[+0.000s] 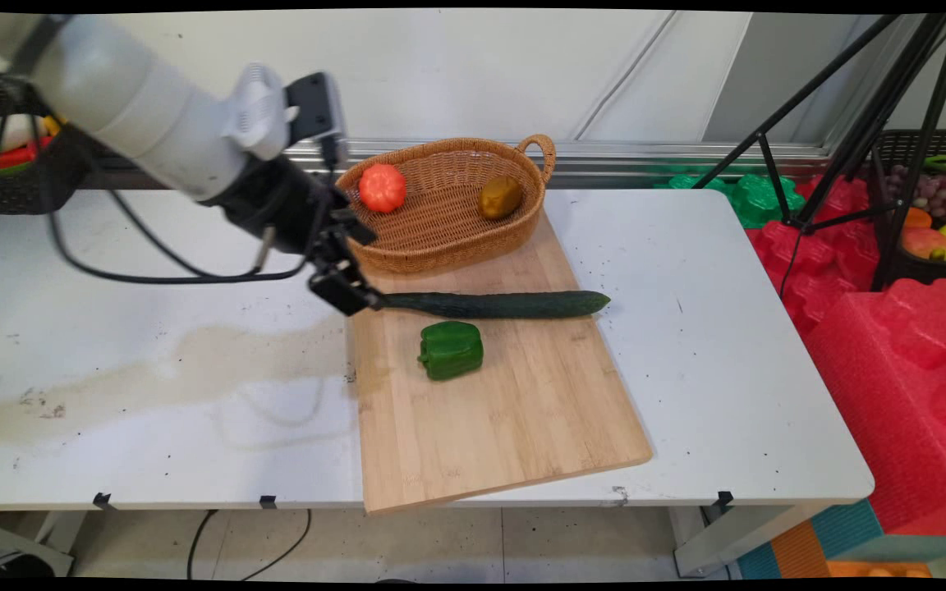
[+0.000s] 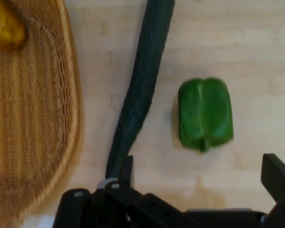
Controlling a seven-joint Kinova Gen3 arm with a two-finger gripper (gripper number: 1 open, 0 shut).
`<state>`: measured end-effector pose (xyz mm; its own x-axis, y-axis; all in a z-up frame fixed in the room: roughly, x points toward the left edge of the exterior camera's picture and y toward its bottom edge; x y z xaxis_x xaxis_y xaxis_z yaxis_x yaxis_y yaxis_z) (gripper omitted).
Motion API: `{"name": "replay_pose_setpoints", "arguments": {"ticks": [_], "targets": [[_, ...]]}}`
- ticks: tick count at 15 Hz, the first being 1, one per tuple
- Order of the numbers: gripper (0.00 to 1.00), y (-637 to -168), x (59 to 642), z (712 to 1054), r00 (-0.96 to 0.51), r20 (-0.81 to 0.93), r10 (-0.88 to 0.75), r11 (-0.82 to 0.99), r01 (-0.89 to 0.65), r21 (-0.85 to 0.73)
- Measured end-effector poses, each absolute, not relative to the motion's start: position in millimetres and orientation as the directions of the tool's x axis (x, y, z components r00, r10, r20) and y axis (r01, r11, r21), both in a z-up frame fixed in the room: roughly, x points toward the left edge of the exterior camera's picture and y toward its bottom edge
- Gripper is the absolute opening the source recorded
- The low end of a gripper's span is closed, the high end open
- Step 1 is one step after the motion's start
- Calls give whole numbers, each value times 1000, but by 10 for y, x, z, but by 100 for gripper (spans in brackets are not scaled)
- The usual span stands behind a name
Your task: Pick up the cucumber from the cutting board
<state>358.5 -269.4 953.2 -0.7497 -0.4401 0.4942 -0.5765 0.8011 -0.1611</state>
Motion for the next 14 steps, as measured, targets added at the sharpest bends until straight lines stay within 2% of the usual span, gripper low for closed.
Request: {"name": "replay_pose_setpoints", "arguments": {"ticks": [7,14], "targets": [[100,-3187,3112,9356,-761,496,-418,808,-561,-181],[100,-3761,2621,8927,-793,461,-398,826,-528,-196]]}}
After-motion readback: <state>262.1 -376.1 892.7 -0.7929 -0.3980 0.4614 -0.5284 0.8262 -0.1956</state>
